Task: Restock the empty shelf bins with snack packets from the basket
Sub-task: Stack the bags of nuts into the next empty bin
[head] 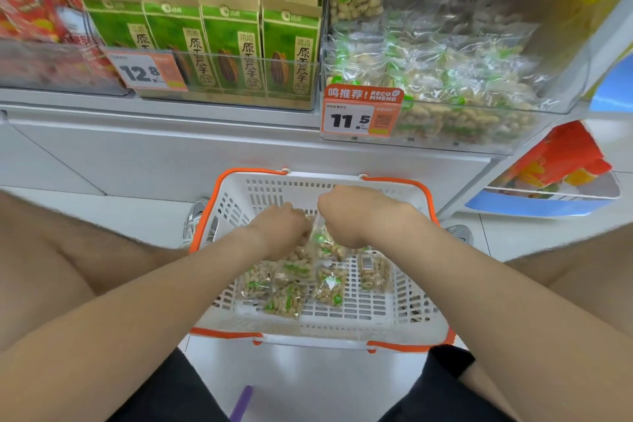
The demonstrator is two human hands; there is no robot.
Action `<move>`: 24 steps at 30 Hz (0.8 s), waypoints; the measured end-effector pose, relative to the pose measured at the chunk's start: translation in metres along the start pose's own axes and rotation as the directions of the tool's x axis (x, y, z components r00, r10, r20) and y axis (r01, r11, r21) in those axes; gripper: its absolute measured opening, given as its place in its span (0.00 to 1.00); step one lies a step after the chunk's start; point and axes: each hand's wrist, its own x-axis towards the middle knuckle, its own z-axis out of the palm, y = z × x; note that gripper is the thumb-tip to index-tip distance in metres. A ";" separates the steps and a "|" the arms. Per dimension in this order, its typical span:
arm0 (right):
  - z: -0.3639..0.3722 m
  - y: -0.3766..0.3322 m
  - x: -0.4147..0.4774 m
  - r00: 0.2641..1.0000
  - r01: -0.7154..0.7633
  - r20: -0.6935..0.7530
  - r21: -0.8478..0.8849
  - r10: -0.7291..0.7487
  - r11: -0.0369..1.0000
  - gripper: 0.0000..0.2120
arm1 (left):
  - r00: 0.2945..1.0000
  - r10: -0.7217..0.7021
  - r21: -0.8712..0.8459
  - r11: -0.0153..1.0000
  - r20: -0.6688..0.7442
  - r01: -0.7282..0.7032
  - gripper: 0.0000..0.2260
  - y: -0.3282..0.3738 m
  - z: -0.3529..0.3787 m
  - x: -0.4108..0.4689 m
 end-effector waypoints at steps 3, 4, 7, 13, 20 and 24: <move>-0.015 0.011 -0.010 0.993 -0.104 -0.045 0.040 0.105 0.994 0.10 | 0.993 -0.007 -0.289 0.957 -0.118 -0.028 0.07 0.003 -0.037 -0.012; -0.021 0.014 -0.015 0.989 -0.142 -0.037 0.071 0.145 0.987 0.09 | 0.985 -0.010 -0.339 0.939 -0.170 -0.049 0.07 0.005 -0.050 -0.018; -0.042 0.022 -0.030 0.980 -0.196 0.054 0.191 0.189 0.962 0.13 | 0.933 -0.018 -0.394 0.909 -0.360 -0.135 0.07 0.010 -0.089 -0.034; -0.076 0.031 -0.060 0.987 -0.096 -0.015 0.750 0.162 0.654 0.19 | 0.716 -0.085 -0.365 0.897 -0.693 -0.247 0.11 0.011 -0.147 -0.059; -0.102 0.040 -0.059 0.939 0.209 -0.267 0.943 0.215 0.259 0.21 | 0.427 -0.357 -0.529 0.746 -0.830 -0.404 0.08 0.021 -0.199 -0.072; -0.127 0.057 -0.054 0.834 0.276 -0.362 0.927 0.416 0.252 0.17 | 0.409 -0.393 -0.526 0.799 -0.824 -0.293 0.14 0.018 -0.214 -0.062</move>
